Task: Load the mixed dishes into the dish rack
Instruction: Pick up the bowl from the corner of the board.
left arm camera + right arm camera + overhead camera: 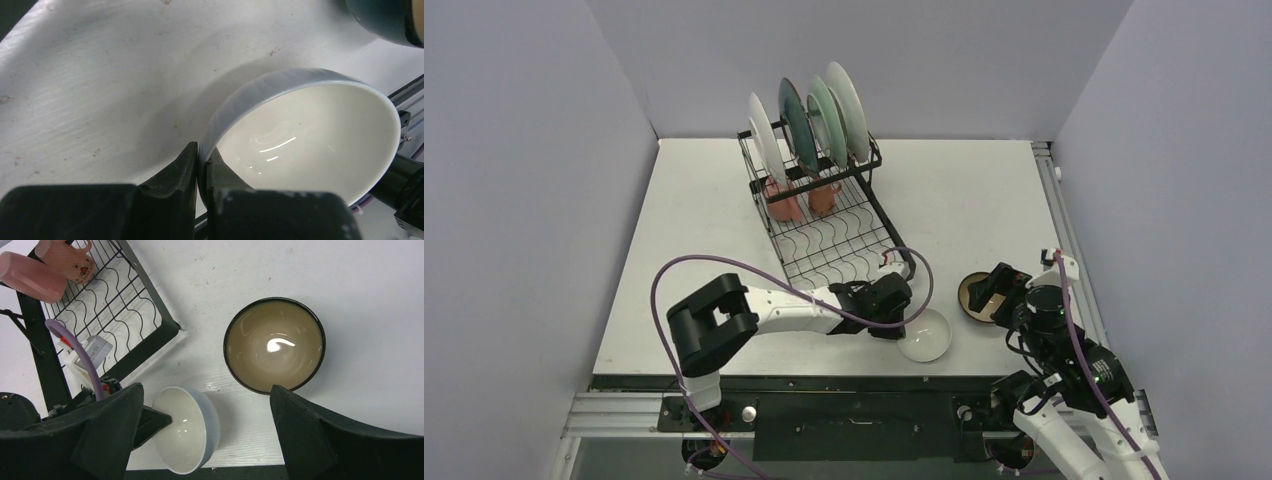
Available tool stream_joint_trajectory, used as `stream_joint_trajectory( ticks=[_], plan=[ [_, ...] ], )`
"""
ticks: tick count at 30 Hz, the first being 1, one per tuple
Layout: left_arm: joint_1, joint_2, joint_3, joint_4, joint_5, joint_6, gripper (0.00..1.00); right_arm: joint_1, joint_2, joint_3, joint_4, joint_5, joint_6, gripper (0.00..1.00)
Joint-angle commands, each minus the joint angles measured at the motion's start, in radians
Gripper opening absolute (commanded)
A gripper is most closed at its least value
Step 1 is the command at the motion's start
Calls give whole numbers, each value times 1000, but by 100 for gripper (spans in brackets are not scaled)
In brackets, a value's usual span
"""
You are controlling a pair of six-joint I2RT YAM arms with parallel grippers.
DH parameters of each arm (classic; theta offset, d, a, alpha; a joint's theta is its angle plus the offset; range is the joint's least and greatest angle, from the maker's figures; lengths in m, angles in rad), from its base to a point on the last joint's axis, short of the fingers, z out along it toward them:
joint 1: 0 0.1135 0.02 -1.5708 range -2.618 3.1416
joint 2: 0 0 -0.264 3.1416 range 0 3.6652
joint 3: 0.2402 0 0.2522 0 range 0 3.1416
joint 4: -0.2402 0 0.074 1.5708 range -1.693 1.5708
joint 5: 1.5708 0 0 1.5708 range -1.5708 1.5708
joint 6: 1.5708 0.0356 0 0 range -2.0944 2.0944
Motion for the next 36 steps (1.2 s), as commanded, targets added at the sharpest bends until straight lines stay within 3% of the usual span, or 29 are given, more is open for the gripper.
stream_joint_trajectory(
  ticks=[1,12,26,36],
  plan=[
    [27,-81,-65,76,35,32,0,-7,30,16,7,42,12,91],
    [103,-364,-247,225,110,76,0,-7,57,12,74,-138,-17,91],
    [320,-665,-389,265,283,31,0,18,76,-68,345,-501,100,86],
    [402,-746,-428,278,358,-2,0,171,158,-66,486,-450,200,86]
  ],
)
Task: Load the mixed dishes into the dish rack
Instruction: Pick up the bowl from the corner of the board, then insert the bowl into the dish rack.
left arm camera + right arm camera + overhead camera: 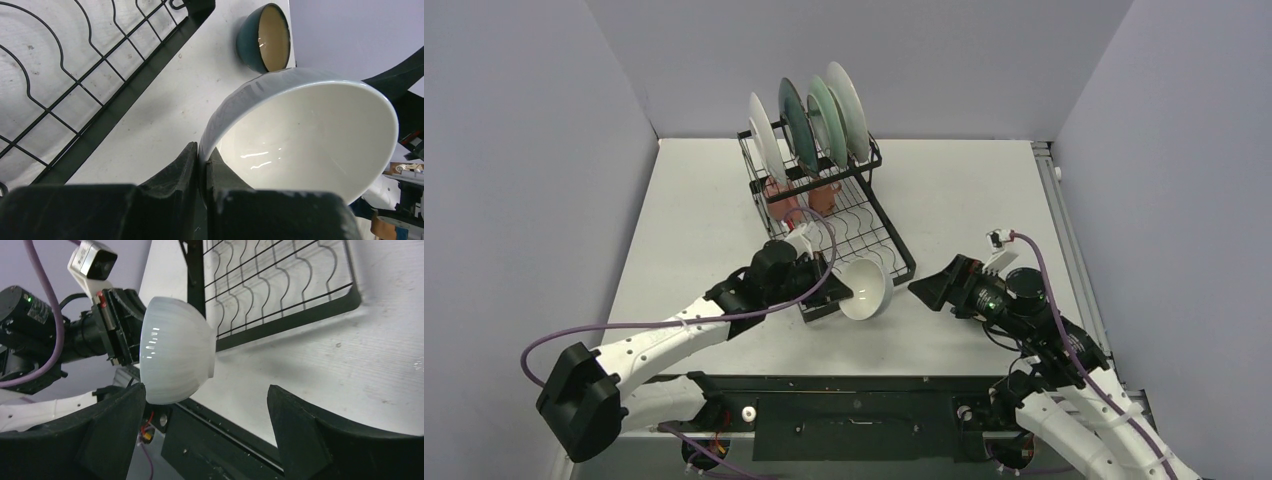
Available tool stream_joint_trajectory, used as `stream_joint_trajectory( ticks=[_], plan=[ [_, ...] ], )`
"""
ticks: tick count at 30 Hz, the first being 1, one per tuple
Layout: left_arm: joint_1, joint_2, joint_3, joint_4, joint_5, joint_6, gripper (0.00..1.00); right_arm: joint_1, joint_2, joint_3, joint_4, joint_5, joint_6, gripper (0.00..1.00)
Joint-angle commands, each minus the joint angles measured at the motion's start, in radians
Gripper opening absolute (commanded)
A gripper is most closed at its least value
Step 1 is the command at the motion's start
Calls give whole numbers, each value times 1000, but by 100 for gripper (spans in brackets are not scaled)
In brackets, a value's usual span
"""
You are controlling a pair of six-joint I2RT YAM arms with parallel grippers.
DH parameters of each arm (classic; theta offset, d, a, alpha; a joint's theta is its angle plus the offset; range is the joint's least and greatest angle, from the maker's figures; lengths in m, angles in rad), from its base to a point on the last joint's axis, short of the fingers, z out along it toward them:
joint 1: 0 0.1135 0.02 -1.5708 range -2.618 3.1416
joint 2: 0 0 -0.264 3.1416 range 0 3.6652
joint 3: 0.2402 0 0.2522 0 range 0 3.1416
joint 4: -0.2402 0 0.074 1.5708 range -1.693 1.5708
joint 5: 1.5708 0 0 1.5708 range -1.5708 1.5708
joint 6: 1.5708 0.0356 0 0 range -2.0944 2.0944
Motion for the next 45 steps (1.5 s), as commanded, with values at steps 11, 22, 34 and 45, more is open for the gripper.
stream_joint_trajectory(
  ticks=[11,22,34,45],
  plan=[
    [43,-93,0,90,77,-38,0,209,148,53,218,98,91,88],
    [54,-119,-26,137,115,-79,0,272,210,49,329,113,136,93],
    [61,-139,-48,177,121,-107,0,311,252,56,343,184,185,93],
    [66,-149,-46,177,120,-108,0,351,293,67,360,198,213,86]
  ],
)
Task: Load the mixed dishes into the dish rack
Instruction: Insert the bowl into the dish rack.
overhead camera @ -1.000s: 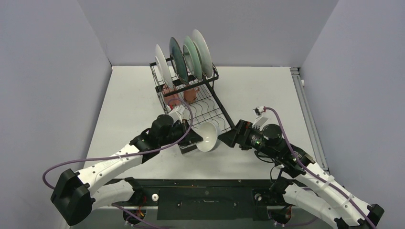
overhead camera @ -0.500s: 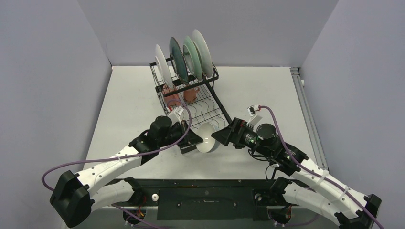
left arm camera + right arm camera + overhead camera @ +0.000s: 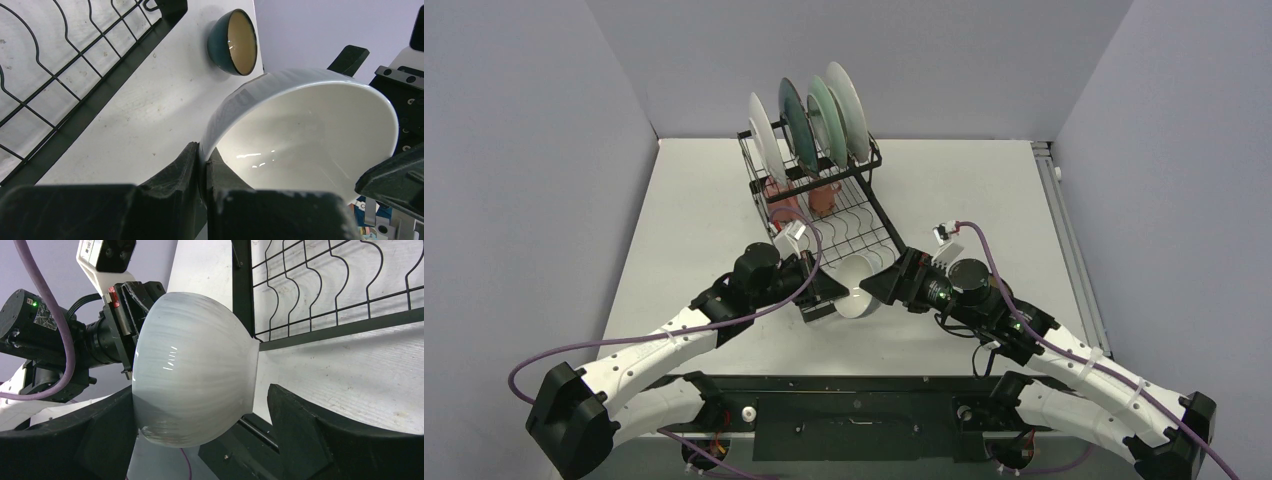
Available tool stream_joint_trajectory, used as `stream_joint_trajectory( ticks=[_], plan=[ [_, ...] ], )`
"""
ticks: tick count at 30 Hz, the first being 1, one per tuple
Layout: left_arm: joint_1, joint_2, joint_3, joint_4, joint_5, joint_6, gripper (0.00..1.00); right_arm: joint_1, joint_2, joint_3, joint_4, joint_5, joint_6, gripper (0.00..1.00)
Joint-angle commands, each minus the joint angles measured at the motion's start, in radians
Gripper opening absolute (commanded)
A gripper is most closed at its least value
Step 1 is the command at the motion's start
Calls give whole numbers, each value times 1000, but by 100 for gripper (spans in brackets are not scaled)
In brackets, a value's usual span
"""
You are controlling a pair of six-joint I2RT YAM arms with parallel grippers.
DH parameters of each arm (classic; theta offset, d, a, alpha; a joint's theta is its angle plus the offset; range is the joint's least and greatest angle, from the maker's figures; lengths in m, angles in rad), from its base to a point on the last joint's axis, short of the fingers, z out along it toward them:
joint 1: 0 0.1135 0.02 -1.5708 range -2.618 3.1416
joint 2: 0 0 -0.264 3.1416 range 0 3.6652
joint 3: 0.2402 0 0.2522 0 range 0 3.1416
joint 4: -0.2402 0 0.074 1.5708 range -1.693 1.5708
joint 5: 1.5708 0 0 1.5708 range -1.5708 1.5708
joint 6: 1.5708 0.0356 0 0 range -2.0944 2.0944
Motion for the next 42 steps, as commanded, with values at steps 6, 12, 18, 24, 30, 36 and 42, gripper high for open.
stream_joint_trajectory(
  ticks=[6,12,18,24,30,36,42],
  plan=[
    [9,-38,14,126,26,-23,0,27,20,58,50,54,16,80],
    [11,-33,17,125,26,-20,0,42,38,80,21,81,8,75],
    [11,-32,21,120,26,-16,0,59,61,97,-4,100,5,75],
    [11,-30,22,117,24,-14,0,70,72,105,-19,105,6,74],
    [11,-29,22,117,27,-14,0,76,76,109,-20,128,11,59],
    [11,-27,21,119,28,-14,0,76,89,120,-44,143,14,7],
    [11,-20,24,118,32,-16,0,78,92,129,-59,166,14,0]
  ],
)
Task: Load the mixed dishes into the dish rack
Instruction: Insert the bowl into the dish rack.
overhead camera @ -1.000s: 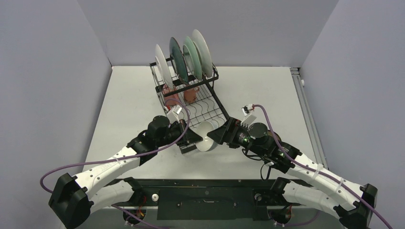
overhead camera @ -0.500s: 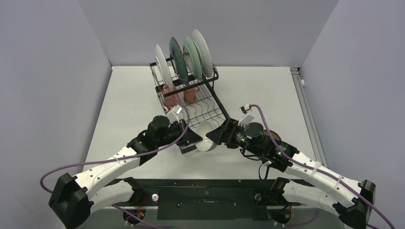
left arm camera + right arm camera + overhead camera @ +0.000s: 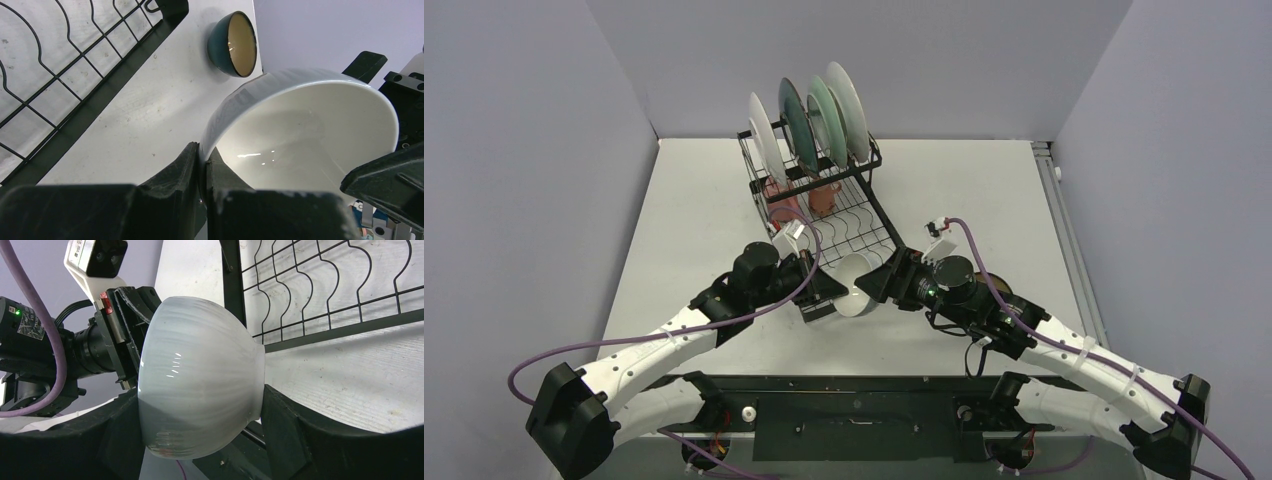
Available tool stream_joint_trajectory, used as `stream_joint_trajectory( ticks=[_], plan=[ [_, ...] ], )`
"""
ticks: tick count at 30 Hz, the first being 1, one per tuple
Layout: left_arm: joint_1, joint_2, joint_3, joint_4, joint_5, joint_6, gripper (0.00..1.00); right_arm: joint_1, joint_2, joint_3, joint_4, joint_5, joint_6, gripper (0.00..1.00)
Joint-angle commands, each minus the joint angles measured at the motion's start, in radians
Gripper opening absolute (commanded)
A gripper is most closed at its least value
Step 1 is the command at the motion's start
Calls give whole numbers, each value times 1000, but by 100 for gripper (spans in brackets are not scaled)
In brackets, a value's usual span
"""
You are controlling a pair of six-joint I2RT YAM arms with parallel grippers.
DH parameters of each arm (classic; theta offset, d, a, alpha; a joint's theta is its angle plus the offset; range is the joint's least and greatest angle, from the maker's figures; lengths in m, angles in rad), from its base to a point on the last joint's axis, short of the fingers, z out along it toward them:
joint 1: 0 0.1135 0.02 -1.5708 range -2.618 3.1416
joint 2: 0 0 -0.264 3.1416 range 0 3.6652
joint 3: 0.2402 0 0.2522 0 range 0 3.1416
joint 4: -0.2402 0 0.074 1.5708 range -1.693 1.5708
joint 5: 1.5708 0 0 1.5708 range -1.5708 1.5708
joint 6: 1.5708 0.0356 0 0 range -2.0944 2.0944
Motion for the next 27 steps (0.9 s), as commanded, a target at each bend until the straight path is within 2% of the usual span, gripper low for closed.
stream_joint_trajectory(
  ticks=[1,3,11,20,27],
  plan=[
    [5,-16,26,117,31,-12,0,8,9,48,-4,54,7,0],
    [7,-14,26,113,32,-10,0,8,6,49,-6,61,6,0],
    [15,-13,23,109,38,-5,17,6,7,59,-24,80,-11,0],
    [25,-12,13,112,58,1,27,-4,18,87,-44,95,-34,0],
    [46,-39,31,34,43,42,33,-34,43,120,-73,95,-67,0]
  ],
)
